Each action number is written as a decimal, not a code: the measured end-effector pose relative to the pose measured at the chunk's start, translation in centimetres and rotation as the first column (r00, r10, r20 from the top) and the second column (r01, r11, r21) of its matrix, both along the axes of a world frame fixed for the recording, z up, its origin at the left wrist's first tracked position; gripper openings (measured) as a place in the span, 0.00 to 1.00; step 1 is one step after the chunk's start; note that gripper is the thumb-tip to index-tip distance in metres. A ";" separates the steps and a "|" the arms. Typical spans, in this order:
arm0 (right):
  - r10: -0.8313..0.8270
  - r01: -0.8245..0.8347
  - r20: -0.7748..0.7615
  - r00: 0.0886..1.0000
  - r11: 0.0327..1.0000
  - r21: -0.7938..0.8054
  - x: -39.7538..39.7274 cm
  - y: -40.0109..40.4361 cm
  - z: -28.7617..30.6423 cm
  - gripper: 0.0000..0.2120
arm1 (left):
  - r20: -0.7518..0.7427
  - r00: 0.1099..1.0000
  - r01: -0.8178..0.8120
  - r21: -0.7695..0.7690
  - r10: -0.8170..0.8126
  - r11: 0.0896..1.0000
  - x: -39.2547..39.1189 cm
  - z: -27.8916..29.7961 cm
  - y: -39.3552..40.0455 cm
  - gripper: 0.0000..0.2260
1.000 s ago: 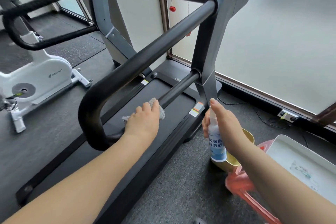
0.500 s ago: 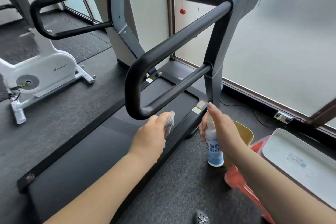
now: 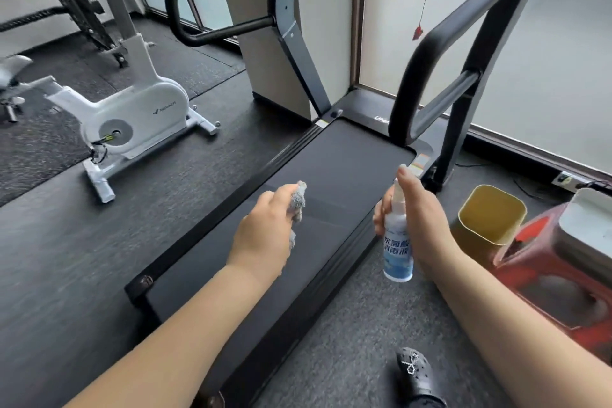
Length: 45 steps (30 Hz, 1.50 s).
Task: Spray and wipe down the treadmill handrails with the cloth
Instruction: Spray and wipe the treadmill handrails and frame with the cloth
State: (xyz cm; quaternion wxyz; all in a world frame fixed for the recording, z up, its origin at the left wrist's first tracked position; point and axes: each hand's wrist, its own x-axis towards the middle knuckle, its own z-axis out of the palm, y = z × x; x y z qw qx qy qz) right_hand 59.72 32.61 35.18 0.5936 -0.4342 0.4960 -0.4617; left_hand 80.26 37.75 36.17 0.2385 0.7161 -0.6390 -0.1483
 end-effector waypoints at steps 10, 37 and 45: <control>0.042 -0.042 -0.057 0.997 0.999 -0.002 7.0 -2.0 0.8 0.27 | -0.018 0.995 -0.100 -0.014 0.100 0.995 8.3 -0.1 -2.6 0.13; 0.046 -0.042 -0.094 0.995 0.998 0.036 19.8 -27.5 2.6 0.28 | 0.006 0.996 0.084 0.001 -0.084 0.996 18.5 3.1 -29.5 0.27; 0.010 -0.010 -0.091 0.996 1.000 -0.002 26.7 -35.4 4.4 0.28 | -0.031 0.989 0.140 -0.078 -0.143 0.987 25.3 4.9 -38.8 0.27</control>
